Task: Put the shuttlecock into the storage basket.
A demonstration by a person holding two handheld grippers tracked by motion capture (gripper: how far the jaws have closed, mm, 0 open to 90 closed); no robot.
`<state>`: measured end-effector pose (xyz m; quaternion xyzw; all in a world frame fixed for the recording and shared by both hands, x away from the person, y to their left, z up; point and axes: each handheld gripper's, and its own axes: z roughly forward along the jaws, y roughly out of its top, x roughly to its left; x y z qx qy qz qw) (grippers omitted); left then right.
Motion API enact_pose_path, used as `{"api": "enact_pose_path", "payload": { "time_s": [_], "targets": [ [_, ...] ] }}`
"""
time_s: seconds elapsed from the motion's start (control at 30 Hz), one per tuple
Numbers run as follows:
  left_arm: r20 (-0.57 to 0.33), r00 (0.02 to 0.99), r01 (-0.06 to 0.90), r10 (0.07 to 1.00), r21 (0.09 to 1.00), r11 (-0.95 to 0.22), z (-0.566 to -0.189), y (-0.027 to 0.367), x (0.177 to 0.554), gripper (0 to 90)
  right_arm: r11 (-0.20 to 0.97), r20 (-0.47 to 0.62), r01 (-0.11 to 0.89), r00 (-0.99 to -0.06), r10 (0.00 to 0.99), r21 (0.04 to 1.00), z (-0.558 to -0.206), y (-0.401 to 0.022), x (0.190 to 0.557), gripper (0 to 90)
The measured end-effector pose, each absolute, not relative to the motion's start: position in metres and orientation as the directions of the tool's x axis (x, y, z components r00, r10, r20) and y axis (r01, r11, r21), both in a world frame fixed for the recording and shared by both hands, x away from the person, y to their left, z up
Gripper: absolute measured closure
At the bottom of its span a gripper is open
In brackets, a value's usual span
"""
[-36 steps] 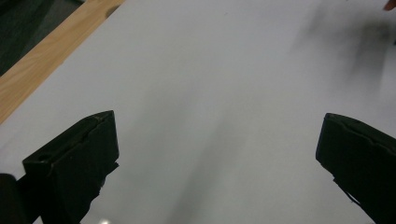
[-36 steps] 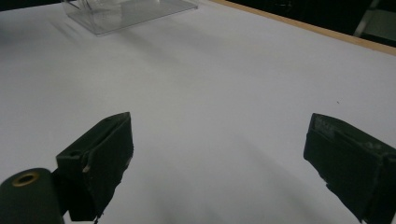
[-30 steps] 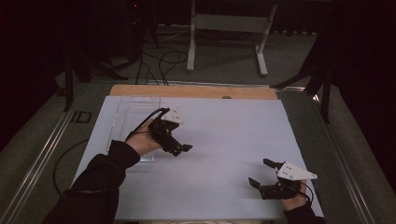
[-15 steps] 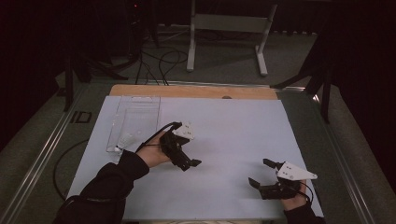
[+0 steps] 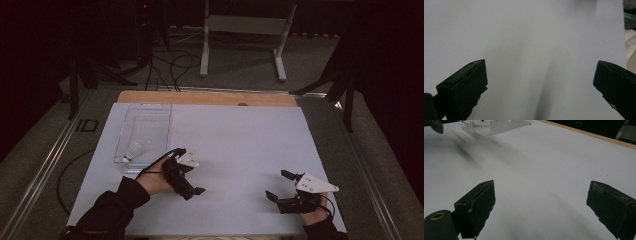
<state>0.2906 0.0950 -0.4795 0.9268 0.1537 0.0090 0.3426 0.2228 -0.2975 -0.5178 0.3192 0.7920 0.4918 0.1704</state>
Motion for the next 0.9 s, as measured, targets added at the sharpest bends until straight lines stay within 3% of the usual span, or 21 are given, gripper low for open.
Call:
{"api": "enact_pose_path", "payload": {
  "time_s": [0.9],
  "targets": [
    [-0.128, 0.874, 0.429, 0.468, 0.653, -0.624, -0.514, 0.180, 0.245, 0.1, 0.318, 0.040, 0.340, -0.737, 0.675, 0.885, -0.518, -0.297, 0.222, 8.4]
  ]
}}
